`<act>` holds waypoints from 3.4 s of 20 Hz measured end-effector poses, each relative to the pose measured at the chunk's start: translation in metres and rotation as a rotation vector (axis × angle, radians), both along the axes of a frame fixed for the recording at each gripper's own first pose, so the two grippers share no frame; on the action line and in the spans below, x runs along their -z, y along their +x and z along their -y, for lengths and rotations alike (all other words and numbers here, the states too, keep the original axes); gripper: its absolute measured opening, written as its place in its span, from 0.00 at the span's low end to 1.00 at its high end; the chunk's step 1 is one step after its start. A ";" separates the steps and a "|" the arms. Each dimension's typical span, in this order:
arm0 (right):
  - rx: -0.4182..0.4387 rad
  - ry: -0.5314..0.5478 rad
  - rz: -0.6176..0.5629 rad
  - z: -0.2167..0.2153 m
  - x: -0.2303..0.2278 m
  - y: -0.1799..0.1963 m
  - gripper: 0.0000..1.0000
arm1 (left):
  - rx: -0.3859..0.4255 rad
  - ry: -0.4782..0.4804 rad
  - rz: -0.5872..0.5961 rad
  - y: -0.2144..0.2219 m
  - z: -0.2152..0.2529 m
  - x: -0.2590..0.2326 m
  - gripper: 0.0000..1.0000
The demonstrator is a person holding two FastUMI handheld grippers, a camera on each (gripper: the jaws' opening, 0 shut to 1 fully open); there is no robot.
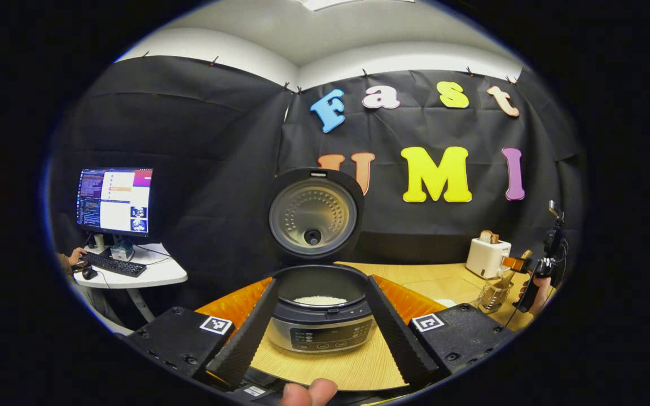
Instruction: Close the left gripper, press the button to open the rice cooker; take a wooden spoon from the chopstick holder with the right hand, scoop a spoonful of rice and pour it into the rice cooker, then put the wooden spoon back into the chopstick holder.
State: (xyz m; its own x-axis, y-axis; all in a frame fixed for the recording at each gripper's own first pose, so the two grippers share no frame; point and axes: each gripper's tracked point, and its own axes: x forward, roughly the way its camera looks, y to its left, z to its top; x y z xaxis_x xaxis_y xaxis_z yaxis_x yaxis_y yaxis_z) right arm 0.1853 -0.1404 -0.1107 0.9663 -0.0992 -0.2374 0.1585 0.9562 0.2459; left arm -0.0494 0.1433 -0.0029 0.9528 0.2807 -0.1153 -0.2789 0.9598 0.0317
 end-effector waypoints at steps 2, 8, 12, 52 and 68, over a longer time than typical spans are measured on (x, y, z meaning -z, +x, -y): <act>-0.003 0.000 -0.004 0.004 0.002 -0.003 0.82 | -0.008 -0.004 0.018 0.001 0.004 -0.003 0.99; -0.032 -0.059 -0.001 0.017 -0.004 -0.039 0.91 | 0.004 0.061 0.046 0.022 0.014 -0.034 0.99; -0.030 -0.097 -0.002 0.026 -0.013 -0.068 0.95 | 0.006 0.143 0.085 0.045 0.014 -0.075 0.99; -0.014 -0.251 0.152 0.047 -0.045 -0.170 0.95 | -0.045 -0.093 -0.446 0.228 -0.058 -0.098 0.98; -0.123 -0.211 0.185 -0.003 -0.045 -0.179 0.91 | -0.087 -0.208 -0.455 0.124 -0.011 -0.009 0.98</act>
